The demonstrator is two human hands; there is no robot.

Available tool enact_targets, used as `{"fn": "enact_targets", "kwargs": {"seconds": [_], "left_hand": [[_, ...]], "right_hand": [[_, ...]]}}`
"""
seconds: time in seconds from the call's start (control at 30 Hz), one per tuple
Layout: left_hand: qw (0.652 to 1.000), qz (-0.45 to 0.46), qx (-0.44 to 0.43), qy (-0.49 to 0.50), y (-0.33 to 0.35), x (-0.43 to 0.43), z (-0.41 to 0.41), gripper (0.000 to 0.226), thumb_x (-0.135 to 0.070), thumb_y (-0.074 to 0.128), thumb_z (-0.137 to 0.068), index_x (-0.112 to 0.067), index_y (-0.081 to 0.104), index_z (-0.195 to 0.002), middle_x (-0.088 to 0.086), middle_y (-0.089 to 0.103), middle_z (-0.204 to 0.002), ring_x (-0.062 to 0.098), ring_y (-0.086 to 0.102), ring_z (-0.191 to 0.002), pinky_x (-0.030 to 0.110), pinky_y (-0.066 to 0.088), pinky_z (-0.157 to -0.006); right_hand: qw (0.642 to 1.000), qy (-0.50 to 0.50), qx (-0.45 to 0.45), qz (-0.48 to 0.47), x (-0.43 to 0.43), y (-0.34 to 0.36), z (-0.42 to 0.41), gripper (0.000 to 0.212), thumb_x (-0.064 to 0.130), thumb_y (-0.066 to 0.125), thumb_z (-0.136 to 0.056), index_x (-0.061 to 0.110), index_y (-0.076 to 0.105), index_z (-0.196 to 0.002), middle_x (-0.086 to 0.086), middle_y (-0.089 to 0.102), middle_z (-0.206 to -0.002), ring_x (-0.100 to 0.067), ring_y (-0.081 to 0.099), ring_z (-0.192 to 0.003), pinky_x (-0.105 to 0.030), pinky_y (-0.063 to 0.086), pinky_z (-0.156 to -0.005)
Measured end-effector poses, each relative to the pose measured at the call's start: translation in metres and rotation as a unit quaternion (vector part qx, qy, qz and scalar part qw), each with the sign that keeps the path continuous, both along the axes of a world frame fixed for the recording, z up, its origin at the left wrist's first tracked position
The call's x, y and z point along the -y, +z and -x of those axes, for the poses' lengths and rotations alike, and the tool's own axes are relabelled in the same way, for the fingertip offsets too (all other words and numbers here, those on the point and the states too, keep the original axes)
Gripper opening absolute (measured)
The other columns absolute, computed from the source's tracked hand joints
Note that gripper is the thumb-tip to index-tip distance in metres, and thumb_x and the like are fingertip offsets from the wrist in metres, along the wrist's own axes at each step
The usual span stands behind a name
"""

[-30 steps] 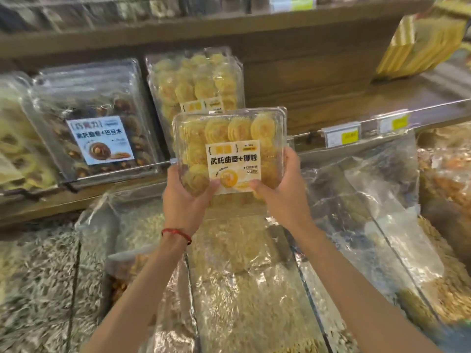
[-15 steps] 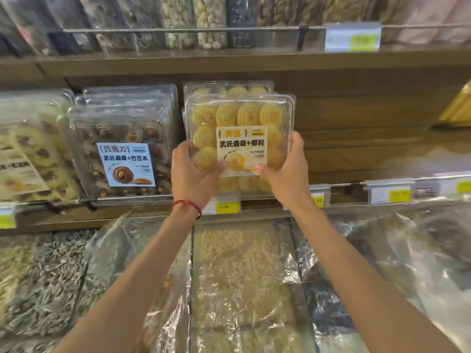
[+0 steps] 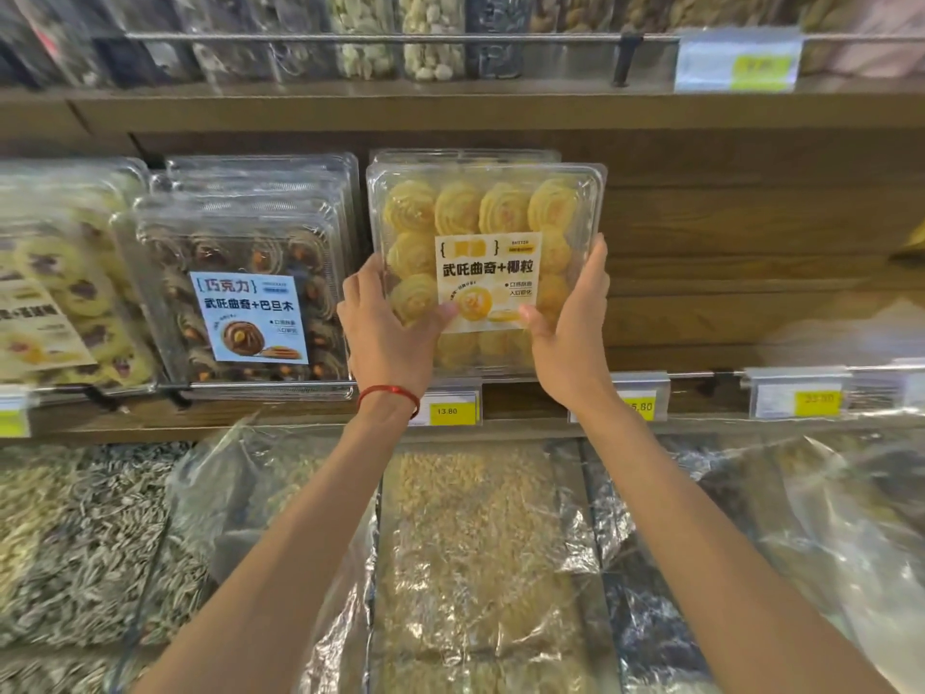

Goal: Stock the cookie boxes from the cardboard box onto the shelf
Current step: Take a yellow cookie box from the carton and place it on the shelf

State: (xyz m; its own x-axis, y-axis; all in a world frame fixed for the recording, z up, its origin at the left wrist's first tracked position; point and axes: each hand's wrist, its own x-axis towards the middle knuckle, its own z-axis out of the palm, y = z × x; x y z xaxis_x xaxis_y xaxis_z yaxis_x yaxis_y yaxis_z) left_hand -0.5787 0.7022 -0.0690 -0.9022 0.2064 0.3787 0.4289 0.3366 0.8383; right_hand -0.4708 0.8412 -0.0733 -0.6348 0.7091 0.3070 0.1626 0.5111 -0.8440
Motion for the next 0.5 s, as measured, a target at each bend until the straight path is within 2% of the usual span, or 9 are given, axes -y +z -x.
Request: {"fn": "enact_targets", "kwargs": {"seconds": [0.1, 0.23, 0.33, 0.43, 0.47, 0.5], "left_hand": [[1.000, -0.001, 0.003, 0.009, 0.000, -0.004, 0.001, 0.085, -0.036, 0.088, -0.067, -0.018, 0.045, -0.138, -0.002, 0.048, -0.128, 0.020, 0.046, -0.121, 0.041, 0.046, -0.101], [1.000, -0.018, 0.024, 0.005, -0.004, -0.008, -0.010, 0.098, -0.026, 0.084, -0.076, -0.016, 0.025, -0.153, 0.001, 0.039, -0.140, 0.015, 0.041, -0.131, 0.024, 0.035, -0.106], [1.000, -0.008, -0.002, 0.007, -0.013, -0.009, -0.018, 0.098, -0.023, 0.078, -0.083, -0.015, 0.013, -0.157, 0.007, 0.034, -0.145, 0.023, 0.036, -0.134, 0.026, 0.028, -0.105], [1.000, 0.012, -0.007, 0.020, -0.017, -0.012, -0.020, 0.096, -0.020, 0.075, -0.085, -0.019, 0.012, -0.157, 0.007, 0.032, -0.148, 0.024, 0.031, -0.132, 0.031, 0.025, -0.106], [1.000, 0.013, -0.004, 0.018, -0.018, -0.013, -0.020, 0.095, -0.019, 0.075, -0.086, -0.020, 0.011, -0.157, 0.006, 0.032, -0.149, 0.025, 0.030, -0.133, 0.034, 0.026, -0.108], [1.000, 0.011, 0.002, 0.012, -0.019, -0.013, -0.021, 0.096, -0.018, 0.074, -0.086, -0.020, 0.010, -0.157, 0.006, 0.032, -0.150, 0.025, 0.029, -0.135, 0.037, 0.026, -0.110]], "right_hand": [[1.000, 0.021, -0.015, 0.007, -0.003, -0.001, 0.000, 0.098, 0.005, 0.062, -0.099, 0.013, -0.014, -0.160, -0.004, 0.004, -0.166, -0.014, 0.004, -0.155, -0.022, 0.006, -0.118], [0.999, 0.025, -0.021, 0.016, 0.001, -0.009, -0.003, 0.098, 0.008, 0.063, -0.099, 0.012, -0.014, -0.160, -0.003, 0.001, -0.167, -0.011, 0.001, -0.154, -0.017, 0.004, -0.116], [0.999, 0.021, -0.028, 0.021, 0.005, -0.018, -0.006, 0.098, 0.009, 0.064, -0.099, 0.010, -0.013, -0.160, -0.006, 0.002, -0.167, -0.014, 0.002, -0.154, -0.017, 0.005, -0.118], [0.999, 0.016, -0.034, 0.029, 0.006, -0.026, -0.008, 0.099, 0.011, 0.066, -0.097, 0.007, -0.010, -0.160, -0.010, 0.007, -0.167, -0.019, 0.013, -0.155, -0.034, 0.018, -0.126], [0.999, 0.014, -0.030, 0.030, 0.006, -0.027, -0.009, 0.099, 0.011, 0.066, -0.097, 0.007, -0.011, -0.160, -0.010, 0.009, -0.167, -0.019, 0.017, -0.155, -0.035, 0.022, -0.126], [0.999, 0.013, -0.021, 0.029, 0.007, -0.028, -0.010, 0.100, 0.011, 0.066, -0.097, 0.007, -0.011, -0.160, -0.010, 0.008, -0.167, -0.016, 0.017, -0.154, -0.031, 0.022, -0.125]]}}
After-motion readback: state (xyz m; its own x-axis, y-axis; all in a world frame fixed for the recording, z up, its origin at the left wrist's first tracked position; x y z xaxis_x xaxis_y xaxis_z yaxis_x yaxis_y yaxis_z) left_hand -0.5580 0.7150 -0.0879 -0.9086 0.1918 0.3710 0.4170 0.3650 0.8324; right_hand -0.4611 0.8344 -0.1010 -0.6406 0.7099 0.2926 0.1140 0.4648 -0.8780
